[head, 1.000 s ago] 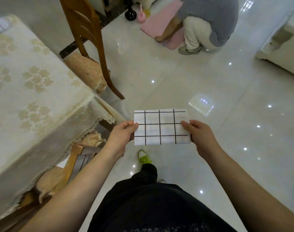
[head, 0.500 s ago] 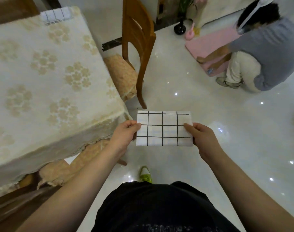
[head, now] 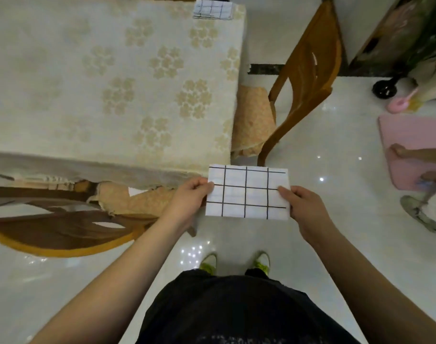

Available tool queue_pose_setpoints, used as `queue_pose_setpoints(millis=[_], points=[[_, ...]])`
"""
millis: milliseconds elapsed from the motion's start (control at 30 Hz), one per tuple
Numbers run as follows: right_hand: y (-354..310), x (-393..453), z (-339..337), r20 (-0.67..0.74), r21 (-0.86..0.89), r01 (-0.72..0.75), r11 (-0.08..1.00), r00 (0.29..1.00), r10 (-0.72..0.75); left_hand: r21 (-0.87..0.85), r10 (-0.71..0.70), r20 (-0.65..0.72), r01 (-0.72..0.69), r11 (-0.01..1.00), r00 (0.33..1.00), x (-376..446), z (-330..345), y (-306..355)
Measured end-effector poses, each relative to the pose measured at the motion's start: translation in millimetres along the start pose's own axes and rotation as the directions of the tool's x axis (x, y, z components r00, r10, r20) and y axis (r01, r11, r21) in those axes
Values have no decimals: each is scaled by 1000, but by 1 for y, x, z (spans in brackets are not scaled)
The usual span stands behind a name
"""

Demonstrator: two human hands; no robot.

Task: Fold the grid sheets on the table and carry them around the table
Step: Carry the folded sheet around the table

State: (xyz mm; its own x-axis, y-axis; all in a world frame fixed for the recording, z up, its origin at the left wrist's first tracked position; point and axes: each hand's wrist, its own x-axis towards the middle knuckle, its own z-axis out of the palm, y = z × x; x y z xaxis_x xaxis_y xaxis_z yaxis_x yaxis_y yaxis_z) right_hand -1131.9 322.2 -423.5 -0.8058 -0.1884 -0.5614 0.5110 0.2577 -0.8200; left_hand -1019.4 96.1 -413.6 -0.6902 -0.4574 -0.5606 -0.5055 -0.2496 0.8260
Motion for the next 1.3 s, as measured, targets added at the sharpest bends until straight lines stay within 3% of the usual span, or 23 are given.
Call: queue_pose_setpoints(millis=[200,500,800,1033,1300], points=[[-29,30,-16,202,-124,72,990,978,-46,-99,-8,-184,-11,995,983,-25,29,-2],[-54,61,-34,312,-156,117,981,948,-64,-164,-22,-279,-26,986,960,-37,59,-4],[-86,100,-35,342,-195,145,970,937,-71,-263,-24,-316,-63,963,949,4,79,28],[-125,147,-23,317,-224,143,964,946,-66,-239,8,-306,-84,967,952,67,78,65],[-172,204,-27,209,-296,158,942,973,-97,-223,57,-265,-119,967,962,131,104,115]])
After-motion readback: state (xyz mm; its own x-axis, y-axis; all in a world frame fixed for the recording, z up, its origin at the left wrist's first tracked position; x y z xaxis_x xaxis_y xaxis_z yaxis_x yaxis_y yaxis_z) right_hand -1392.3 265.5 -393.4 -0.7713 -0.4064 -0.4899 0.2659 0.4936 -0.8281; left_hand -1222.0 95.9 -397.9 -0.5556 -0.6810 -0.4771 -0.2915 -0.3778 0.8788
